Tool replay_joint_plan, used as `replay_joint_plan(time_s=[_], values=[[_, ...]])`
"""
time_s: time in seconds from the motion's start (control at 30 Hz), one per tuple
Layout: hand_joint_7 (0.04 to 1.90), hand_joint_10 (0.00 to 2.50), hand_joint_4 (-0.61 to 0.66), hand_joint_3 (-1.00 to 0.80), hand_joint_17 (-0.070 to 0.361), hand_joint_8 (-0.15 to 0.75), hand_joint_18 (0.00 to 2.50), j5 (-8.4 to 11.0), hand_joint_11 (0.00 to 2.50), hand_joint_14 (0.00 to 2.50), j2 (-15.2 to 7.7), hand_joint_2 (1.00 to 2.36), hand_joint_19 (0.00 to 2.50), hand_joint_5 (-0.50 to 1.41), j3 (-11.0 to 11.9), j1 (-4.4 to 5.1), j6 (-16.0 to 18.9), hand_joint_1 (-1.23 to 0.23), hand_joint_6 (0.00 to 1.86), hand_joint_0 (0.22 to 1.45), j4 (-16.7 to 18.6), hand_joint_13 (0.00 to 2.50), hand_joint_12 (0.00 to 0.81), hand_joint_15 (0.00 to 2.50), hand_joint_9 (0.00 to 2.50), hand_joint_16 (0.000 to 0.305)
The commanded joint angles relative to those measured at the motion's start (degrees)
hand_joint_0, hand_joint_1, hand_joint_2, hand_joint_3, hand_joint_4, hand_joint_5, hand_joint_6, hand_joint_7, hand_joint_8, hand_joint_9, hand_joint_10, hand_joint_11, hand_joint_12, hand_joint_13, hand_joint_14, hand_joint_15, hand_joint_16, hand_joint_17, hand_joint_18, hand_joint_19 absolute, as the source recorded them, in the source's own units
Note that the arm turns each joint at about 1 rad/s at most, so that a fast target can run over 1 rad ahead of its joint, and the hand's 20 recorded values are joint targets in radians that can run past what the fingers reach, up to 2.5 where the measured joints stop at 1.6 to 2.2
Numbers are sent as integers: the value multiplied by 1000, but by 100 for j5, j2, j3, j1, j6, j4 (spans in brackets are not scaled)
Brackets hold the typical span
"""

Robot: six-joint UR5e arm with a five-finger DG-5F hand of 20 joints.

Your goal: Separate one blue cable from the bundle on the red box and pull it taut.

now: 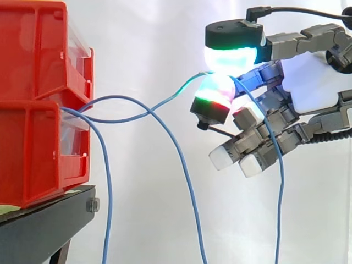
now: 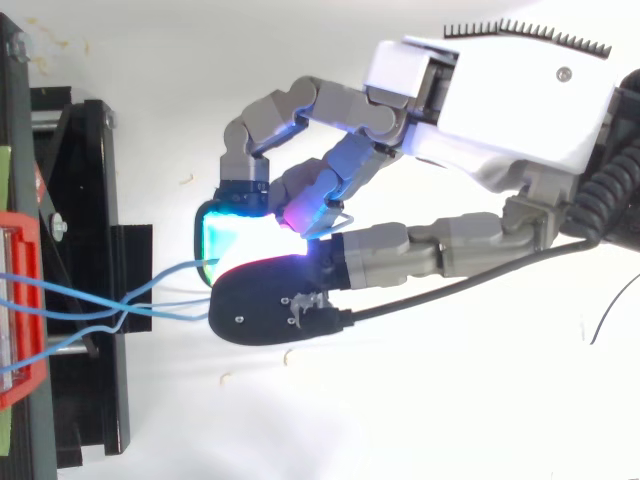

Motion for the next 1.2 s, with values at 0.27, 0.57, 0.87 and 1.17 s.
replay_joint_plan(time_s=[0.27,0.57,0.87,1.17], values=[[1133,10,-44,36,140,409,769,0,824,9,-1,1064,300,-130,0,0,0,-771,919,598,0,782,458,363,1077,62],[1123,8,-38,14,142,411,744,0,803,9,-1,1134,287,-128,0,0,0,-765,919,576,0,751,458,358,1068,63],[1110,10,-42,8,141,411,728,0,803,9,-1,1141,290,-127,0,0,0,-763,919,574,0,742,456,359,1064,63],[1115,10,-37,6,142,409,723,0,803,8,-1,1165,290,-125,0,0,0,-762,917,566,0,745,455,361,1064,63]])
